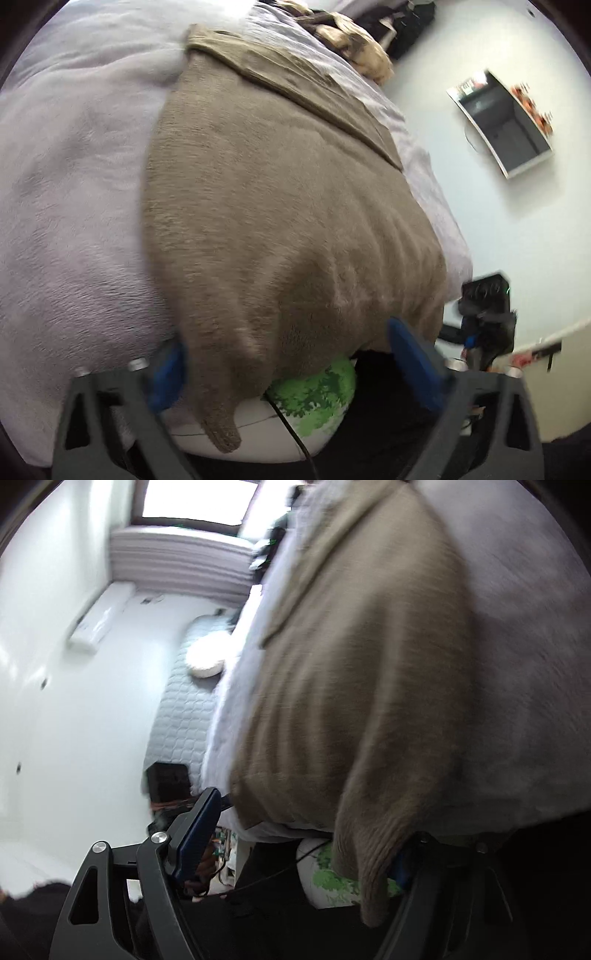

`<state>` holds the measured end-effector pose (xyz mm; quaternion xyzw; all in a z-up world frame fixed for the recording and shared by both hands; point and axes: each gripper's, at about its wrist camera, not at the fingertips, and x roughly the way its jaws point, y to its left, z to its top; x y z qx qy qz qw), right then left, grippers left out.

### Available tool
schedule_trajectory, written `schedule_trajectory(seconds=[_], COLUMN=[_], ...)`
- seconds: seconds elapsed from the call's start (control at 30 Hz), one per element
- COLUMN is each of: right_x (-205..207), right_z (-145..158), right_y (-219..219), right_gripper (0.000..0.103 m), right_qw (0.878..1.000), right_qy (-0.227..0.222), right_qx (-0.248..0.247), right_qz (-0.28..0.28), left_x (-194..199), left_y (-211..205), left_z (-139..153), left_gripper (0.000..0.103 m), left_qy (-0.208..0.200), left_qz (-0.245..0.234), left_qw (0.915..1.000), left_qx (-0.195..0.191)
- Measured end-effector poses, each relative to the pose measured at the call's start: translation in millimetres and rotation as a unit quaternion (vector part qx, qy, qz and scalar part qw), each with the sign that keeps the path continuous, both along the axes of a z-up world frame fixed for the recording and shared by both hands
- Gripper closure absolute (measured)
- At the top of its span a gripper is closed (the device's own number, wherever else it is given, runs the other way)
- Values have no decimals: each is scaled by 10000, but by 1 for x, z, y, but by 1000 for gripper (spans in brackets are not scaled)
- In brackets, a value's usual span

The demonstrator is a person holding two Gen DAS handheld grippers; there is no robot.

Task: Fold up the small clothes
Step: 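Grasp the sweater hem with both grippers and lift it, then carry the hem over the body toward the collar with both grippers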

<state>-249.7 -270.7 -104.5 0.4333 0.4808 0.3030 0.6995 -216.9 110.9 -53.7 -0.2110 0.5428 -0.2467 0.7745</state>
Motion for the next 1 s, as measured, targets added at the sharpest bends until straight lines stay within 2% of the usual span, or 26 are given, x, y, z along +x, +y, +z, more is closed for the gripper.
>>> schedule_trajectory(seconds=[0.03,0.07,0.1,0.13,0.17,0.2,0.23,0.27,0.3,0.43,0.57,0.63,0.8,0.9,1.0], right_x=[-1,-2,-4,-6,-8,-9,-9,-8,-5,17,54,77,155,209,263], right_z=[-3,-6,-7,-5,0,6,12,23,31,61,86,98,129,132,113], right_y=[-2,-4,-5,-5,-5,-4,-4,-5,-8,-14,-14,-16,-34,-47,-60], right_gripper=[63,83,93,94,94,94,94,94,94,94,94,94,94,94,94], right_qw=[9999,9998,9998,9999,9997,9990,9977,9950,9928,9851,9804,9787,9755,9777,9835], right_qy=[110,187,181,122,-7,-126,-256,-444,-587,-947,-1220,-1343,-1595,-1493,-1121], right_qx=[-42,-51,9,95,253,429,632,889,1046,1434,1546,1548,1469,1360,1148], right_qz=[-53,-85,-79,-53,-21,-1,20,35,35,-72,-101,-128,-377,-577,-837], left_x=[0,0,0,0,0,1,2,3,5,20,52,74,162,218,272], left_y=[5,10,15,24,31,42,48,54,57,52,46,45,37,25,15], left_z=[-1,-2,-3,-5,-6,-7,-7,-4,2,28,62,78,114,116,106], left_gripper=[28,46,66,83,84,86,92,92,92,92,92,92,92,92,92], left_qy=[30,74,105,187,293,459,517,557,498,156,-261,-481,-970,-1074,-1024], left_qz=[52,133,170,218,261,387,451,533,581,480,439,447,498,482,529], left_qw=[10000,9998,9997,9995,9992,9966,9937,9880,9857,9860,9843,9837,9831,9841,9873], left_qx=[34,93,117,91,-95,-566,-886,-1339,-1503,-1588,-1691,-1674,-1470,-1330,-1097])
